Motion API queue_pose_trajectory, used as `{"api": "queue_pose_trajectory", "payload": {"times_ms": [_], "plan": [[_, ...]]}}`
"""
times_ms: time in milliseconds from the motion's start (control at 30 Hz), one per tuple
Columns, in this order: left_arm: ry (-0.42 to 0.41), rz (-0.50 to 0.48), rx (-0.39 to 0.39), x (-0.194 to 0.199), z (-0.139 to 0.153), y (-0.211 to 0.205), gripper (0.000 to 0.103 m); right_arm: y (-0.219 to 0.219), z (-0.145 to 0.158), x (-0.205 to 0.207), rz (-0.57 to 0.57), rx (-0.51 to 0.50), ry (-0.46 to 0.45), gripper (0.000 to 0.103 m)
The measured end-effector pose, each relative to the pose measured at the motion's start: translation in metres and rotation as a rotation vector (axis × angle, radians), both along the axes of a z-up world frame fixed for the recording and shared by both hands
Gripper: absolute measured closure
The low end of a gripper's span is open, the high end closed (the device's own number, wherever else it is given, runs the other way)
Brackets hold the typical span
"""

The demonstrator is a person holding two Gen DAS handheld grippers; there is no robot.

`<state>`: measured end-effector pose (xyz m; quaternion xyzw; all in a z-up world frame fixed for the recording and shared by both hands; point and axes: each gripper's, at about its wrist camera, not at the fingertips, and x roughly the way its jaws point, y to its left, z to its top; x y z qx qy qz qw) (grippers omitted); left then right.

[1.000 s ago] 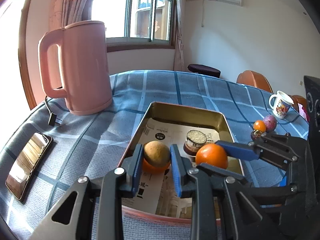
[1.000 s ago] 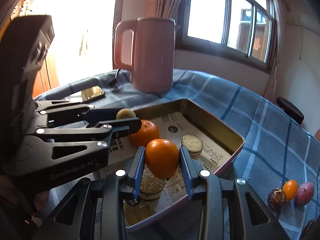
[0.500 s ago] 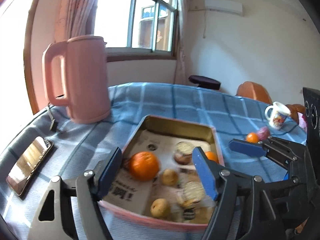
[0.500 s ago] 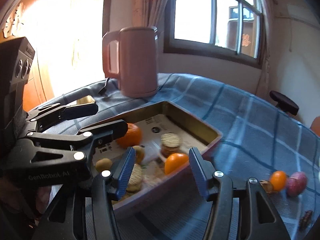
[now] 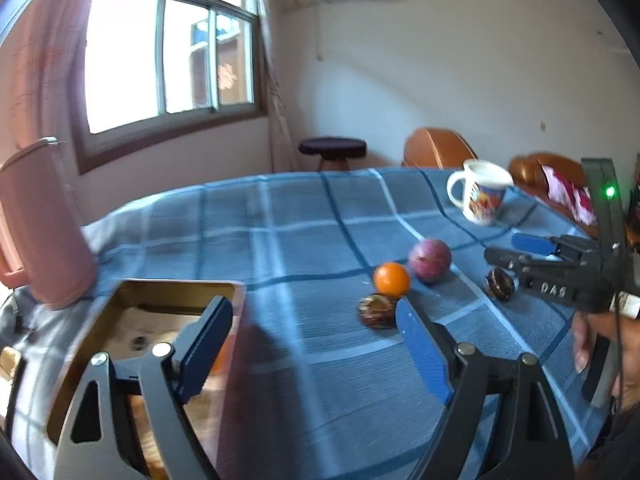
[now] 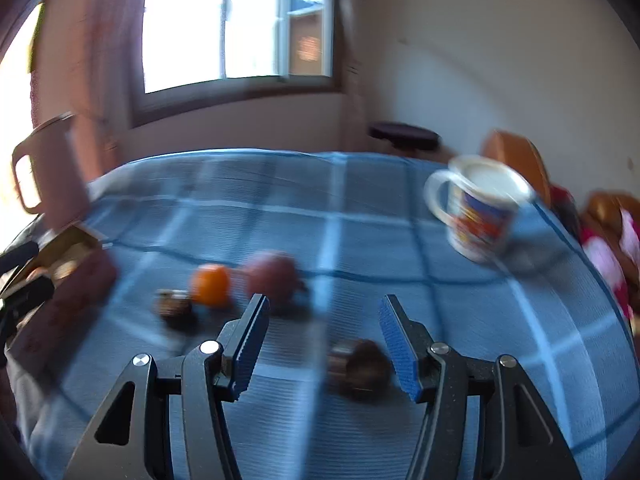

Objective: Organize fruits
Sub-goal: 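Grasp the dark brown round fruit with the right tool while the left tool grasps the cracked brown fruit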

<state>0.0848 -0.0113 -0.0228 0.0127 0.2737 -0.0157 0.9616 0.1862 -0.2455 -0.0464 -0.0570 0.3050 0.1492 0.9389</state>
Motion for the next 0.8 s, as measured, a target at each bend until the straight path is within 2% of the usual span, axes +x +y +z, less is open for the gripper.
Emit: {"api": "queue_pose_trajectory", "payload": {"times_ms": [167,267,400,500,567,667,800], "plan": [[0.101,-0.025,-0.015,0.039,-0.021,-0.02,0.016,-0.028,-0.018,0.018,-0.03,0.05,0.111,0.044],[0.174,-0.031,-0.013,0.061,-0.034,-0.026,0.017,-0.031,-0.019,0.019,-0.024,0.075,0.12,0.044],[0.213,-0.047,-0.026,0.074,-0.042,-0.031,0.017,-0.023,-0.026,0.024,0.03,0.068,0.18,0.044],[0.244,-0.069,-0.008,0.082,-0.046,-0.038,0.018,-0.022,-0.033,0.031,0.048,0.078,0.227,0.044],[0.275,-0.084,-0.028,0.088,-0.05,-0.039,0.023,-0.022,-0.037,0.033,0.058,0.087,0.257,0.044],[0.329,-0.114,-0.041,0.097,-0.057,-0.043,0.028,-0.021,-0.041,0.035,0.062,0.085,0.275,0.052],[0.343,-0.127,-0.075,0.101,-0.06,-0.041,0.044,-0.017,-0.042,0.035,0.064,0.057,0.273,0.057]]}}
